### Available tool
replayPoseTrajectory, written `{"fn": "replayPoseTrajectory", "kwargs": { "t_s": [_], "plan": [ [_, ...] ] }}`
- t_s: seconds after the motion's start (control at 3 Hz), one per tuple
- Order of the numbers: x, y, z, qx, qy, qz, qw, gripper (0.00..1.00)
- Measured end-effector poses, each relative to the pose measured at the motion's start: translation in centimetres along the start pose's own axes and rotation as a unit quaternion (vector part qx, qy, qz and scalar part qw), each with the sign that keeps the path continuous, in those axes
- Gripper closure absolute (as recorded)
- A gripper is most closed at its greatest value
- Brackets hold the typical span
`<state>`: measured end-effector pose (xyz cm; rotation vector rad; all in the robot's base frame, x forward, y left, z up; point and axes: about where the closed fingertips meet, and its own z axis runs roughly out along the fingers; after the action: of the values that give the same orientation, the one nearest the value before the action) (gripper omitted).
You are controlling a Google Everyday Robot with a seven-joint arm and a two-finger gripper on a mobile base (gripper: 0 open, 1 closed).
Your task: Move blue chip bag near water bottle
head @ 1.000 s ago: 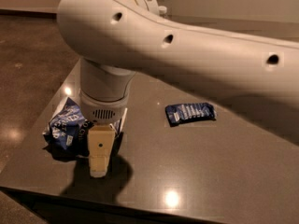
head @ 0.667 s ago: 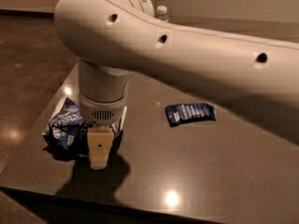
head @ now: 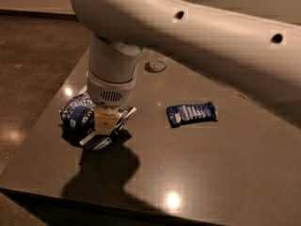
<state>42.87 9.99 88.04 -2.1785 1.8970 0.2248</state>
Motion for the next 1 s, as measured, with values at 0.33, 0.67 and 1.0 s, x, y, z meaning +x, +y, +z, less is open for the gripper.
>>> {"fn": "replayPoseTrajectory", "kwargs": {
  "t_s": [0.33, 0.67, 1.0],
  "plan": [
    [0.6, -3.2, -1.1, 0.013, -0.008, 0.012, 0.9998, 0.99],
    [1.8, -7.4, -1.9, 0.028, -0.016, 0.036, 0.9988, 1.0],
    [3.7, -11.0, -2.8, 0.047, -0.016, 0.062, 0.9969, 1.0]
  ]
}}
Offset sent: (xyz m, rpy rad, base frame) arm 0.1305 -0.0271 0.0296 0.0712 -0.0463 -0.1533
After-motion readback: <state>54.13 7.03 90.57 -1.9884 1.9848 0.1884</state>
